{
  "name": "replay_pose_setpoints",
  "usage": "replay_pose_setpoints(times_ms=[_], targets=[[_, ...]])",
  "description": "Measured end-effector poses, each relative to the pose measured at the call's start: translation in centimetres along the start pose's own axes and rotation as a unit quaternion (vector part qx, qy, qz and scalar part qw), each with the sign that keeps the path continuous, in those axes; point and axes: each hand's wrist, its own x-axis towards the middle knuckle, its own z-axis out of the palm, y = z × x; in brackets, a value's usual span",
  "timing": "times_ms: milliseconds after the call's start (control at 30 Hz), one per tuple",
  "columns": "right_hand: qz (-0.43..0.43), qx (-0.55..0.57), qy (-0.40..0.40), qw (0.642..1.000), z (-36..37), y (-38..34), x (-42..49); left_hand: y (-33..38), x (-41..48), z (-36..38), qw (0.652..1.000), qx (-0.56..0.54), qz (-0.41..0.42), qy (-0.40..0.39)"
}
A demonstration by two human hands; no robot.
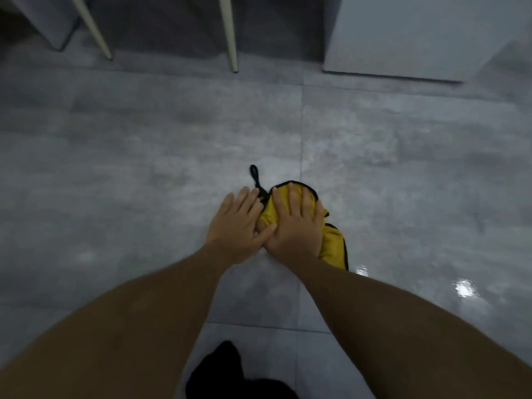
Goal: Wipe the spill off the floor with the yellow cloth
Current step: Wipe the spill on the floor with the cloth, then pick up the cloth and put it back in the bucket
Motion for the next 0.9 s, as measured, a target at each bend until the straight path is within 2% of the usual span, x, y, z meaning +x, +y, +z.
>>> replay_pose_setpoints(times_ms=[233,500,633,733,900], targets=[[-0.087,0.004,-0.08,0.993,3.0,-10.5,1.0,-9.0,-5.8,1.4,0.992,-0.025,-0.125,-0.011],[-0.105,0.018,-0.089,0.99,3.4,-11.0,1.2,-8.2,-5.3,1.5,0.985,-0.057,-0.161,-0.022],[-0.104,0.067,-0.041,0.991,2.3,-10.3,1.1,-7.9,-5.3,0.2,0.989,-0.023,-0.127,-0.067],[-0.075,0.102,-0.054,0.991,-0.1,-8.7,1.5,-6.4,-4.5,-2.1,0.992,-0.01,-0.076,-0.103],[-0.048,0.09,0.046,0.994,-9.4,-4.2,2.8,-1.3,-2.2,-11.1,0.989,0.094,0.033,-0.108]])
